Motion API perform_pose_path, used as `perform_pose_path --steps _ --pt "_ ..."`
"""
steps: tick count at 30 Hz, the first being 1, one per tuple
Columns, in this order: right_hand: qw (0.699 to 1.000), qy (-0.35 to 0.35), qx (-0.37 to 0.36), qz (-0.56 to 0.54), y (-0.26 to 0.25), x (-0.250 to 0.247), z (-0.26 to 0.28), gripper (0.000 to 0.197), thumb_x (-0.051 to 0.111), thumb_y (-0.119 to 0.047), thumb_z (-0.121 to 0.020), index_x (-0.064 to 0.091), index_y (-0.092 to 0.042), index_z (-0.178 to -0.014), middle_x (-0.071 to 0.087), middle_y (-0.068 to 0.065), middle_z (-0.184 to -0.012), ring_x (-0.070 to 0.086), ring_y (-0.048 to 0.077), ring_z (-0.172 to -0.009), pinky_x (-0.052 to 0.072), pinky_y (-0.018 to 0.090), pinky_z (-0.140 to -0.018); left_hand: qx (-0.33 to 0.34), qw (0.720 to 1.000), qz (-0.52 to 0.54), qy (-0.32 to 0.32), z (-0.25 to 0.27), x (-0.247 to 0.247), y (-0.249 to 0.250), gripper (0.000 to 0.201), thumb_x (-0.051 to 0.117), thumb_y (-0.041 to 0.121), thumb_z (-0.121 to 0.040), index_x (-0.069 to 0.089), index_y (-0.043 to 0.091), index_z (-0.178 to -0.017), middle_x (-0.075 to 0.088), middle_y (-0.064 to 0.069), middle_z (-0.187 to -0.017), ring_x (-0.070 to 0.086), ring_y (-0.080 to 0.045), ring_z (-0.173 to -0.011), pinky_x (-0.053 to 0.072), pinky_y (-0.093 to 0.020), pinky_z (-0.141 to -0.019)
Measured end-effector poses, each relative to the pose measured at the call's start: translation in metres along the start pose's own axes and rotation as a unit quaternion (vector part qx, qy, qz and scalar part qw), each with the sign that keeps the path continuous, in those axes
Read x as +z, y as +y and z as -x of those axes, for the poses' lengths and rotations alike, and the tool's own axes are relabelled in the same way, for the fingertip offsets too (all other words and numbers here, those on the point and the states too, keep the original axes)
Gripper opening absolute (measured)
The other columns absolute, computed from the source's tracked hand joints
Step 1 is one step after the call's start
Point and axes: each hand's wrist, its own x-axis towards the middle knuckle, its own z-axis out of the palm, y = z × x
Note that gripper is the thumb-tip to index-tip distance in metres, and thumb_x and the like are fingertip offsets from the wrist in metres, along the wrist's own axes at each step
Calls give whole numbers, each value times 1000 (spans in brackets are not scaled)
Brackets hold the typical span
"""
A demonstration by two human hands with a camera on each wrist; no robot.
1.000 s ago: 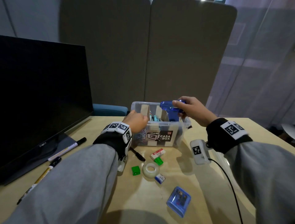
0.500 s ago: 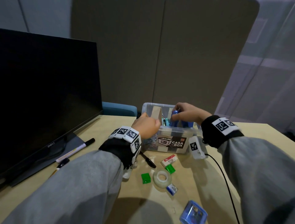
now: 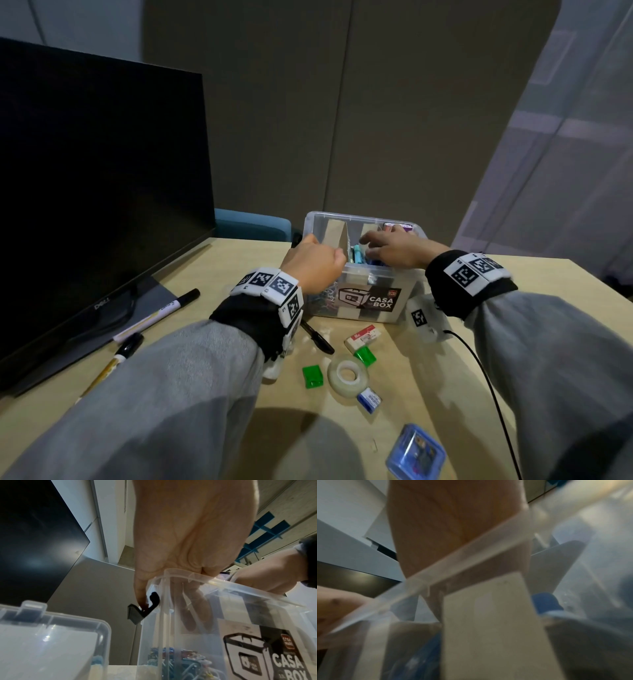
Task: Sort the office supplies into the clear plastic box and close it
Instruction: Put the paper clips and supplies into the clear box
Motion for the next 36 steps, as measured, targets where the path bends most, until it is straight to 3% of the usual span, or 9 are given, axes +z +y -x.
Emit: perform_pose_path --steps 4,10,17,20,24,29,33,36 --pt "997 59 -44 2 -2 4 6 45 50 -39 -97 42 -27 -139 43 4 -143 38 24 -131 34 50 -109 -8 1000 -2 0 1 1 1 43 20 30 -102 47 23 -70 60 -10 -96 44 -22 -112 40 -49 -100" --pt "994 102 -47 -4 -1 4 21 41 52 -40 -96 48 -22 -134 43 6 -138 44 22 -123 39 44 -106 -11 1000 8 -8 4 -4 4 43 20 31 -104 51 20 -76 60 -10 -98 44 -21 -114 41 -47 -98" --pt "989 129 -63 -43 10 5 45 38 49 -11 -96 48 -18 -134 42 4 -135 49 18 -116 45 36 -103 -4 1000 -11 -14 5 -6 2 41 20 30 -105 54 19 -83 60 -8 -97 44 -24 -114 40 -51 -98" --pt "979 196 -40 -23 25 2 53 39 51 -2 -90 53 -17 -126 49 4 -126 48 20 -116 45 41 -102 -8 1000 -15 -13 4 -5 2 40 21 30 -104 52 20 -81 60 -7 -98 44 -22 -112 40 -49 -97" --pt "964 264 8 -16 49 -3 58 25 48 -8 -92 63 -16 -111 58 5 -114 45 19 -105 44 40 -96 -10 1000 -15 -12 2 -3 2 41 21 31 -104 52 21 -80 60 -6 -97 45 -21 -108 40 -48 -97" --pt "973 230 -20 25 54 2 55 21 52 -28 -98 69 -22 -108 63 -3 -109 38 16 -98 33 33 -82 -9 1000 -14 -9 4 -5 3 41 21 30 -105 50 22 -78 60 -7 -97 44 -21 -107 41 -47 -97" --pt "983 174 -17 59 44 -2 47 19 64 -38 -90 72 -28 -104 69 -7 -109 42 21 -109 36 38 -88 -4 1000 -25 -11 6 -6 4 40 21 28 -105 50 21 -79 60 -5 -94 43 -21 -107 41 -48 -98" --pt "985 109 -9 132 35 -15 40 22 64 -47 -88 72 -35 -105 68 -5 -109 41 21 -107 34 38 -90 -4 999 -32 -17 5 -6 3 39 22 28 -105 52 20 -82 60 -6 -98 43 -21 -111 41 -47 -98"
